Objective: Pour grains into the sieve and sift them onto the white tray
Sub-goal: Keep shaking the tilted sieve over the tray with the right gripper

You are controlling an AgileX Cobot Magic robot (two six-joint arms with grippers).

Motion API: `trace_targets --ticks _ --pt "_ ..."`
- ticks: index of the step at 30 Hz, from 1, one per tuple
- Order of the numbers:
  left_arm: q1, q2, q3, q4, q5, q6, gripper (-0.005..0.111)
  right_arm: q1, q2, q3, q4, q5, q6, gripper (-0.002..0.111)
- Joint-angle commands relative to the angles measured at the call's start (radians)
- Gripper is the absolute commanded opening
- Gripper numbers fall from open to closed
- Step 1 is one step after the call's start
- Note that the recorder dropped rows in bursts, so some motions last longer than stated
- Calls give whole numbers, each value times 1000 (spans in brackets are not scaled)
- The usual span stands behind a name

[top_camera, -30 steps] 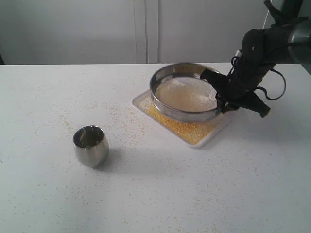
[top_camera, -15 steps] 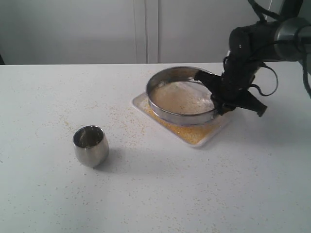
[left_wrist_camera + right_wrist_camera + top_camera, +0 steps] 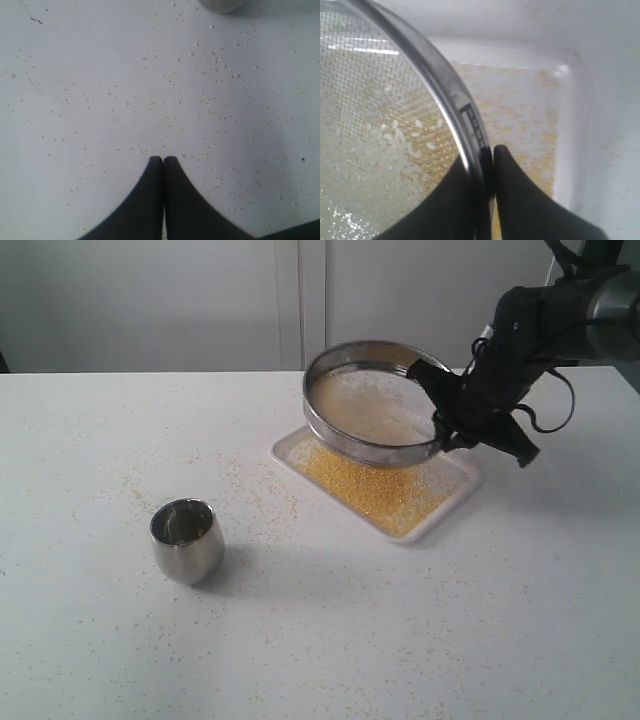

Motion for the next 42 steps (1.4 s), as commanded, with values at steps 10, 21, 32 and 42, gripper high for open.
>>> trace_targets --ticks 10,21,32,42 --pt "2 -7 7 -5 8 3 0 0 -16 -16 -20 27 -19 0" --pt "2 -7 7 -5 8 3 0 17 -16 -16 -40 -55 19 0" --pt "2 -7 7 -5 8 3 0 27 -18 -16 -114 -27 114 0" --pt "2 -7 7 -5 8 3 0 33 -13 -18 -143 -38 182 0"
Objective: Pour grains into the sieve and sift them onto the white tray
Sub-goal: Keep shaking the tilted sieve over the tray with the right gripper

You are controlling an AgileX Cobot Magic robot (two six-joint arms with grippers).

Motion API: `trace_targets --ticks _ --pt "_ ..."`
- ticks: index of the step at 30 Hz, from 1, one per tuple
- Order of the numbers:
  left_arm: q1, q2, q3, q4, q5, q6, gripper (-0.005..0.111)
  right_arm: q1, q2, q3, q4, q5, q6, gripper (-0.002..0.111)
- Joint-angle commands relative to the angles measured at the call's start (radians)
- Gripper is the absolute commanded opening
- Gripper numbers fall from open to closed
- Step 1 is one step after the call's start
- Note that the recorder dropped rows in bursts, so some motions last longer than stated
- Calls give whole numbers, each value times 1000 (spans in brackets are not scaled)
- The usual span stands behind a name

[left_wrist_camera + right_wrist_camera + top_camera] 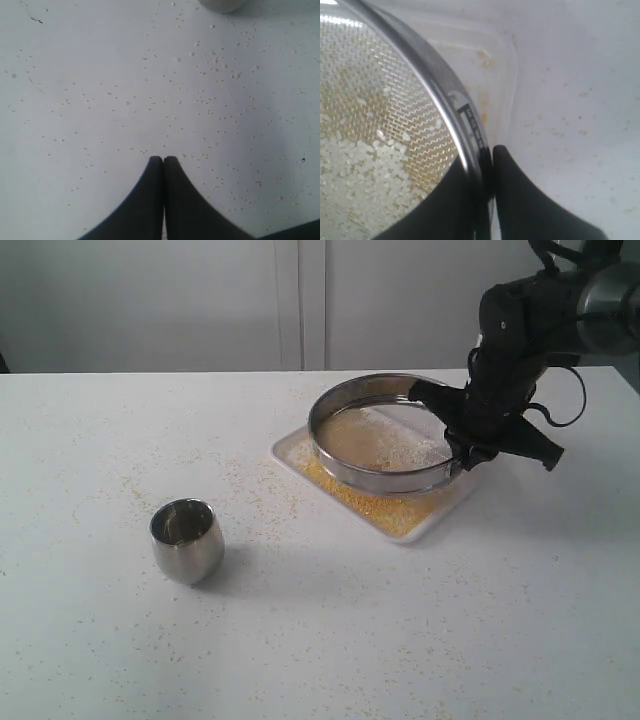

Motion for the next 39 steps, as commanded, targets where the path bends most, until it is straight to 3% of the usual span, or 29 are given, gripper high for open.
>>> trace_targets --ticks 1,4,7,9,11,13,17,19,22,24,26,31,36,39 --pt "2 -7 7 -5 8 3 0 6 12 -9 97 -240 36 0" --pt "2 -7 7 -5 8 3 0 2 -8 -9 161 -111 -135 0" --pt "2 -7 7 -5 8 3 0 -6 -22 -7 35 0 -120 0" --pt "2 -7 7 -5 8 3 0 -6 -15 -7 -55 -38 48 0" --pt "2 -7 7 -5 8 3 0 -2 3 -7 -21 -149 135 0" --pt "2 -7 7 -5 8 3 0 5 11 -7 75 -204 47 0" --pt "2 -7 7 -5 8 3 0 -2 -18 -7 75 -26 -182 0" --pt "2 -7 7 -5 8 3 0 -3 -21 -7 8 2 -101 0" --pt "2 -7 7 -5 8 3 0 -4 -7 -7 50 -148 24 0" --pt "2 -7 7 -5 8 3 0 -2 -3 -7 130 -211 -12 0" --pt "2 -7 7 -5 8 3 0 -2 -10 -7 170 -156 -89 0" --pt "2 -7 7 -5 8 3 0 -4 -27 -7 38 -19 -79 0" --pt "2 -7 7 -5 8 3 0 6 1 -7 82 -258 57 0" --pt "2 -7 7 -5 6 3 0 4 -7 -7 153 -196 -7 0"
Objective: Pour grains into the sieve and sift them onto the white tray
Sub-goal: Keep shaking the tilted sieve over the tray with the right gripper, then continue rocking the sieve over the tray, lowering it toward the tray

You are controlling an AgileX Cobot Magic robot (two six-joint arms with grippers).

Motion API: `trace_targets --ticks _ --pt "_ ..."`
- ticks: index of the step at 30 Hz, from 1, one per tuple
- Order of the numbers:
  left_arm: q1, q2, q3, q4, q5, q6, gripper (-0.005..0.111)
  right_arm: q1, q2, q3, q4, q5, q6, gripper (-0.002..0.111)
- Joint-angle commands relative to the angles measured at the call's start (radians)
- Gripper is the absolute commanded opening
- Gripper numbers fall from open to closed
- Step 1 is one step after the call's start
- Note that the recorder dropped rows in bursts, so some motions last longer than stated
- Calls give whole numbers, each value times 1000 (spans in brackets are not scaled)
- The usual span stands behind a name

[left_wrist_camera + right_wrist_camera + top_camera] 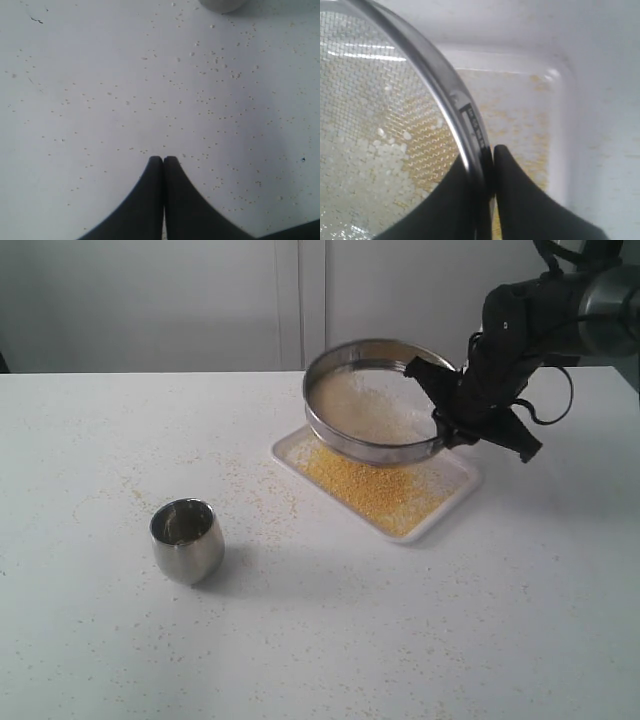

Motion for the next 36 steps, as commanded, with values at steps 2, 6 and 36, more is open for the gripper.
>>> trace_targets --ticks 2,6,36 --pt "2 -7 7 -5 6 3 0 -7 -36 -9 33 100 -86 0" --pt "2 -7 7 -5 6 3 0 -7 -47 -9 -77 143 70 0" --pt "2 -7 7 -5 8 3 0 4 -66 -8 68 -57 -48 0"
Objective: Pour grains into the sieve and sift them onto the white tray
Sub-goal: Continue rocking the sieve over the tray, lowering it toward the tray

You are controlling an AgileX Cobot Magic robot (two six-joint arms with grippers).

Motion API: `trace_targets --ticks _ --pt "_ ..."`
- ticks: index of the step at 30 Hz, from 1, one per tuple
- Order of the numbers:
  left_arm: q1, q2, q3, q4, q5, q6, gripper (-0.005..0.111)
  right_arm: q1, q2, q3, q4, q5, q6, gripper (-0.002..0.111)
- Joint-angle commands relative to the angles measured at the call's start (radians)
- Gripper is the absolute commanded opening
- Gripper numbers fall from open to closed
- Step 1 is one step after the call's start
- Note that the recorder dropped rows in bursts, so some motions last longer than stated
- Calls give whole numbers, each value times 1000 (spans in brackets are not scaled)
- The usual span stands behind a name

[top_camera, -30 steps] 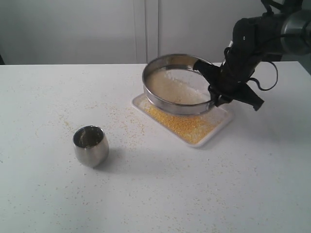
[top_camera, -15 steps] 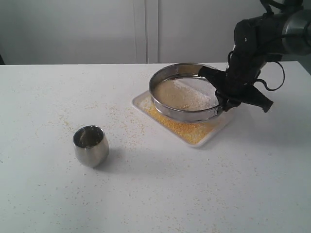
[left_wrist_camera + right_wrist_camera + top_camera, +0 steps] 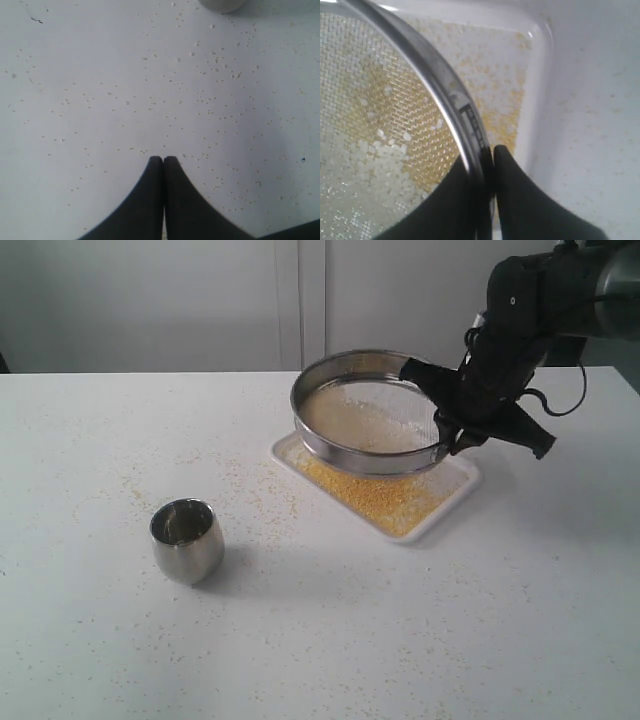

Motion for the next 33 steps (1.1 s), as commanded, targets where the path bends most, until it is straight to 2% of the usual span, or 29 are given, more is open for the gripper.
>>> trace_targets --ticks 1,4,7,10,13,18,20,22,25,26,28,31,33 --pt "2 -7 7 -5 8 3 0 -4 7 -9 131 -213 15 0" --pt "2 -7 7 -5 8 3 0 -14 -2 -9 176 -89 -121 0" --pt "2 -7 7 -5 8 3 0 -22 -5 -9 117 -26 -124 0" --pt "2 -7 7 -5 8 3 0 -22 21 -9 129 -141 -34 0" --pt "2 -7 7 -5 8 3 0 -14 40 -11 173 -190 -47 0" --pt "2 -7 7 -5 8 3 0 -23 19 -11 102 75 -147 0" --pt "2 -7 7 -5 8 3 0 -23 18 -11 45 122 -147 0" --pt "2 -7 7 -5 8 3 0 -23 20 -11 32 71 -109 0" --pt "2 -7 7 -5 10 3 0 -23 28 -11 32 -128 -81 0" --pt "2 -7 7 -5 10 3 0 -21 30 -11 46 -139 -83 0" --pt "2 -7 7 -5 10 3 0 -21 20 -11 103 -37 -117 0" --pt "2 -7 7 -5 10 3 0 -23 -1 -11 55 116 -205 0" --pt "2 -7 7 -5 10 3 0 -23 -5 -11 26 93 -151 0"
